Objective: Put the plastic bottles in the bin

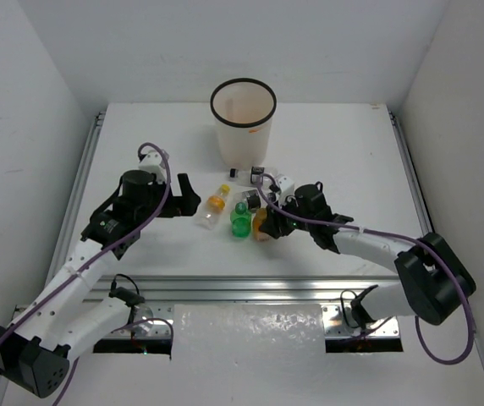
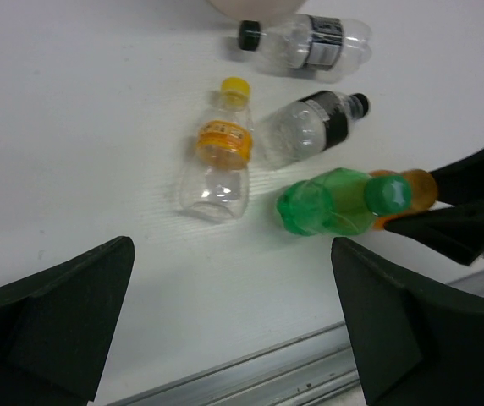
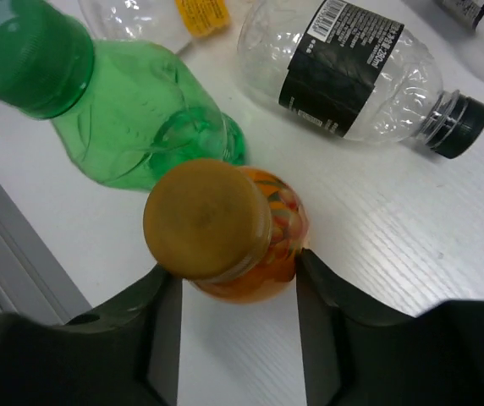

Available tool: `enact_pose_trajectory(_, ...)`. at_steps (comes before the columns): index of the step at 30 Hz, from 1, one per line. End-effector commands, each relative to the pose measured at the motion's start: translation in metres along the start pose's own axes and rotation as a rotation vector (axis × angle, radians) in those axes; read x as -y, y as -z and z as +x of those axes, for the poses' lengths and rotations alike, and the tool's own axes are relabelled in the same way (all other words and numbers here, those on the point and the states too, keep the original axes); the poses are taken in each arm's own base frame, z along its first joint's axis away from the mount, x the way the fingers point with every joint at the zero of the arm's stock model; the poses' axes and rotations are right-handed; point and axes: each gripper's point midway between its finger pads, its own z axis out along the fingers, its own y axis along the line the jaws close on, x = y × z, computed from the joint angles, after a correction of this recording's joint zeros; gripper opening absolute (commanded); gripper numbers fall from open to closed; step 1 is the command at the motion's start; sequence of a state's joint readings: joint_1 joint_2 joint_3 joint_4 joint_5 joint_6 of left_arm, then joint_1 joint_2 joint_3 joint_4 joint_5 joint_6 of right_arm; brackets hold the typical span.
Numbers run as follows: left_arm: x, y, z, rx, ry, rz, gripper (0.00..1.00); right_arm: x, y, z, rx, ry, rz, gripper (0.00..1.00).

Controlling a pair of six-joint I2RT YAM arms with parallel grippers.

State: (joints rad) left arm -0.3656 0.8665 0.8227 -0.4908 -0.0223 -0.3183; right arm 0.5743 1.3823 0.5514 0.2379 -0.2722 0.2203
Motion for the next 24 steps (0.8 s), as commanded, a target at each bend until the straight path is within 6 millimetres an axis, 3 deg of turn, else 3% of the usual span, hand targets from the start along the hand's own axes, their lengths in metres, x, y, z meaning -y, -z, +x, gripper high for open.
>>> enact_pose_trajectory(1, 0.038, 0.005, -0.017, 0.044, -0.023, 0.208, 1.0, 0.003, 0.013, -0.045, 0.153, 0.029, 0.071, 0.35)
enact_pose_trajectory(5, 0.076, 0.026, -0.028, 0.072, -0.055, 0.413, 1.0, 0.006, 0.049, -0.07, 0.193, 0.005, 0.157, 0.26)
enact_pose_trajectory(8, 0.097, 0.041, -0.039, 0.098, -0.092, 0.52, 1.0, -0.01, 0.075, -0.089, 0.188, -0.012, 0.123, 0.23)
enact_pose_trajectory(9, 0.107, 0.049, -0.044, 0.102, -0.108, 0.57, 1.0, -0.016, 0.084, -0.106, 0.207, -0.028, 0.113, 0.23)
enact_pose_trajectory(10, 0.114, 0.05, -0.045, 0.093, -0.118, 0.604, 1.0, -0.02, 0.091, -0.103, 0.174, -0.047, 0.104, 0.23)
enact_pose_trajectory(11, 0.128, 0.06, -0.047, 0.083, -0.142, 0.682, 1.0, -0.028, 0.1, -0.119, 0.195, -0.067, 0.084, 0.23)
enact_pose_trajectory(12, 0.137, 0.065, -0.048, 0.083, -0.162, 0.732, 1.0, -0.033, 0.103, -0.115, 0.164, -0.089, 0.065, 0.23)
enact_pose_trajectory(14, 0.159, 0.078, -0.041, 0.044, -0.222, 0.87, 1.0, -0.059, 0.116, -0.135, 0.192, -0.119, -0.048, 0.23)
enact_pose_trajectory(17, 0.17, 0.087, -0.032, 0.008, -0.278, 0.965, 1.0, -0.102, 0.137, -0.161, 0.218, -0.133, -0.271, 0.24)
enact_pose_trajectory(19, 0.172, 0.089, -0.03, 0.007, -0.303, 0.98, 1.0, -0.132, 0.149, -0.167, 0.189, -0.137, -0.444, 0.25)
enact_pose_trajectory(22, 0.172, 0.086, -0.028, -0.001, -0.342, 0.965, 1.0, -0.156, 0.164, -0.185, 0.206, -0.119, -0.587, 0.25)
enact_pose_trajectory(24, 0.171, 0.078, -0.02, -0.04, -0.351, 0.939, 1.0, -0.159, 0.167, -0.191, 0.221, -0.115, -0.612, 0.26)
